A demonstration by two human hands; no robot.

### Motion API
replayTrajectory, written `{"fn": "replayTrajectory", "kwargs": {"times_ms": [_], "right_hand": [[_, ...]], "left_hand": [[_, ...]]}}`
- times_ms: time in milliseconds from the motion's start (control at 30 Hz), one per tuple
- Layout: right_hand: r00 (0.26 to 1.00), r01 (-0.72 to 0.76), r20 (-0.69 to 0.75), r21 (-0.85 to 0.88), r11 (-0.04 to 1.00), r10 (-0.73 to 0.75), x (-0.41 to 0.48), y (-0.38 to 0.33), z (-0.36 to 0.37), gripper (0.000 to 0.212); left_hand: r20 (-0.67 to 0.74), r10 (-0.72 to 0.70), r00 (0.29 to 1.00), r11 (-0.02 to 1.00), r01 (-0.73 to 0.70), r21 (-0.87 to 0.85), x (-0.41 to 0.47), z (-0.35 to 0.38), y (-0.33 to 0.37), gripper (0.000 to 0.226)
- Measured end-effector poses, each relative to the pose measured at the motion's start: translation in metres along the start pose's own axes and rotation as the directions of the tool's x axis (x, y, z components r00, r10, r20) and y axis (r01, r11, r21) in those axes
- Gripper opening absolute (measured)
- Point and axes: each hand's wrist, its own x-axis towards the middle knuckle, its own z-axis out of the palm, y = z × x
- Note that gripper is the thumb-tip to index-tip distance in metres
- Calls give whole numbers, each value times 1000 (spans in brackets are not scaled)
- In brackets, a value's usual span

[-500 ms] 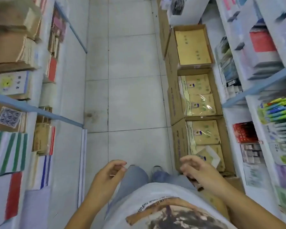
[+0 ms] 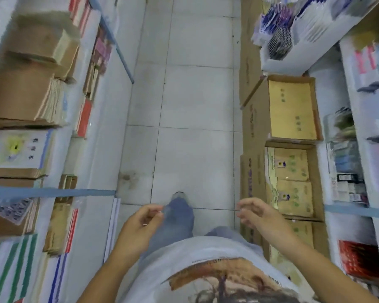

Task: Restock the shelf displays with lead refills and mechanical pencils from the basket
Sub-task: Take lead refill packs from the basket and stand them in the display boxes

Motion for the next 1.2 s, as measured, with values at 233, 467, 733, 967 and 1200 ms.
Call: {"fn": "replayTrajectory", "kwargs": {"times_ms": [233, 467, 733, 967, 1200], "right_hand": [[991, -65, -111, 94, 993, 76, 91, -91, -49, 18], [991, -68, -107, 95, 993, 78, 231, -196, -127, 17], [1000, 3, -24, -43, 999, -4, 371, -382, -216, 17], [999, 13, -35, -107, 994, -17, 516, -526, -236, 16], [997, 5, -81, -10, 1000, -5, 611, -654, -270, 18]], "left_hand": [[159, 73, 985, 990, -91, 109, 141, -13, 152, 17], [129, 113, 985, 985, -129, 119, 283, 15, 287, 14], [58, 64, 996, 998, -65, 14, 397, 12, 423, 12], [-8, 37, 999, 999, -37, -34, 548, -24, 522, 13], [129, 88, 988, 989, -102, 108, 693, -60, 670, 14]]}}
